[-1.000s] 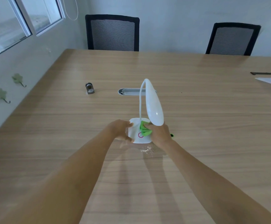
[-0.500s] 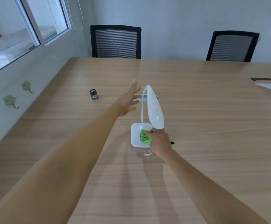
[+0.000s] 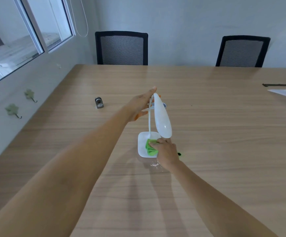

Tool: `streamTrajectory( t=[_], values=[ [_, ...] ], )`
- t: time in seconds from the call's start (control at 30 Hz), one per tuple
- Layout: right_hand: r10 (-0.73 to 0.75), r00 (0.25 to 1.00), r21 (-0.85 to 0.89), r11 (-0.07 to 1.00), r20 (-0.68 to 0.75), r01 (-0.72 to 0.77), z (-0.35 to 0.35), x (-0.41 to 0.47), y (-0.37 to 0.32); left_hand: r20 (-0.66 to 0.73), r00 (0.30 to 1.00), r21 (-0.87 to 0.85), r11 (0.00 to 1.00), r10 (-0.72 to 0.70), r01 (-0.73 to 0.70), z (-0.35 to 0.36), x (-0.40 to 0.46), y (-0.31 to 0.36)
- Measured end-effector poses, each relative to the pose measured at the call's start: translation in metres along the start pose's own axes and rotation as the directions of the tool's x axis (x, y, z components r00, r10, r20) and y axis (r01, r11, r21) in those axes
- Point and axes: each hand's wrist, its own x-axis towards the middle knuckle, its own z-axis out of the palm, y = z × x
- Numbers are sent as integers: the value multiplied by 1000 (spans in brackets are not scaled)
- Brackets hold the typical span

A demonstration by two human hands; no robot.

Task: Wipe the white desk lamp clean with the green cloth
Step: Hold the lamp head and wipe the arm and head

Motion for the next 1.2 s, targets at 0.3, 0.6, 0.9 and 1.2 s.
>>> streamTrajectory(
  t=[0.3, 0.6, 0.9, 1.2],
  values=[
    [281, 952, 176, 950, -123, -258, -50, -5, 42, -16, 999, 1, 999, -43, 43, 0, 3, -1],
    [-10, 757, 329, 897, -653, 296, -207, -32, -9, -45, 994, 45, 994, -96, 98, -1, 3, 4],
    [-304, 920, -71, 952, -248, 296, -212, -28, -39, -75, 995, -62, 996, -69, 65, 7, -3, 3],
    [-451, 824, -50, 885, -342, 464, -185, -123, -25, -108, 993, 53, 997, -44, 50, -1, 1, 1]
  ],
)
